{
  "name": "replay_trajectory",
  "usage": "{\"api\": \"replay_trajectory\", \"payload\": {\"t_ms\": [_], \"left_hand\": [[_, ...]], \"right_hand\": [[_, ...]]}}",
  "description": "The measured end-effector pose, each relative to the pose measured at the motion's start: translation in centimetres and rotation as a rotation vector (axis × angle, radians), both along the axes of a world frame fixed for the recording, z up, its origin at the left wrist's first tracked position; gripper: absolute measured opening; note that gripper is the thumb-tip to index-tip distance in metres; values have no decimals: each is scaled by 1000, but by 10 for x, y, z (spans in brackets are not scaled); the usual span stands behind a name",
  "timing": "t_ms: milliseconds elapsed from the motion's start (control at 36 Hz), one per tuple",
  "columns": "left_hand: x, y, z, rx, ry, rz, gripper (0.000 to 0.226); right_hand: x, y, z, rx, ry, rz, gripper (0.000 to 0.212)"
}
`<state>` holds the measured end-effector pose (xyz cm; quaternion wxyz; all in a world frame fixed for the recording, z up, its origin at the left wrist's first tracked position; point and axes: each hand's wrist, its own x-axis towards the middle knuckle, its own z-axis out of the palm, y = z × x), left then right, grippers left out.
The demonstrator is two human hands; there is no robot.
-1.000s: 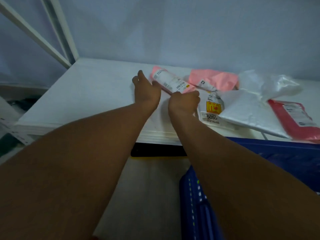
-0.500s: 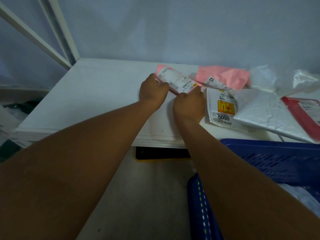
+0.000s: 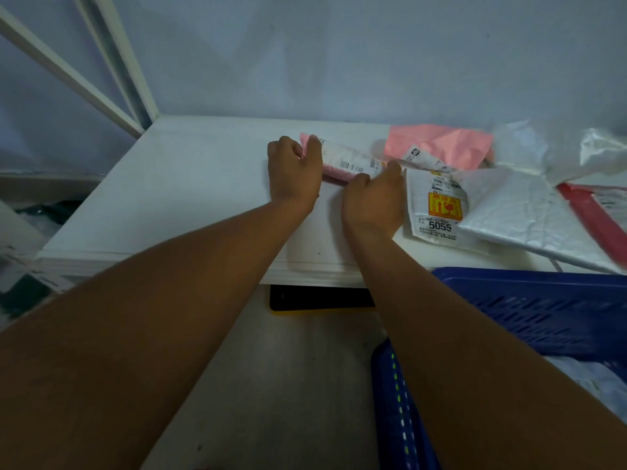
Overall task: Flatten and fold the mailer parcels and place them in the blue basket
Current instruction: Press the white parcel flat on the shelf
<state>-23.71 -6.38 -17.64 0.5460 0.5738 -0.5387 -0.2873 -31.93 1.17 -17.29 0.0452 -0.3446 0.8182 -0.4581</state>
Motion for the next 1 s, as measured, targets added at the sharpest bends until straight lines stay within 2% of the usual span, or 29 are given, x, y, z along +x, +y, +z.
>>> {"api": "replay_trajectory", "payload": {"t_ms": [222, 361, 556, 611, 778, 1000], "left_hand": [[3, 2, -2, -95, -19, 21, 28], [3, 2, -3, -22, 56, -12, 31], [3, 3, 2, 76, 117, -13, 14], [5, 3, 2, 89, 113, -12, 15], [7, 4, 4, 108, 28, -29, 36], [7, 4, 6, 107, 90, 12, 20]], "right_hand": [[1, 0, 1, -105, -54, -43, 57], [0, 0, -2, -157, -91, -42, 60], [2, 4, 1, -266, -198, 4, 58], [1, 4, 0, -267, -218, 9, 58], [1, 5, 0, -215, -276, 9, 51], [-1, 5, 1, -207, -296, 44, 42]]}}
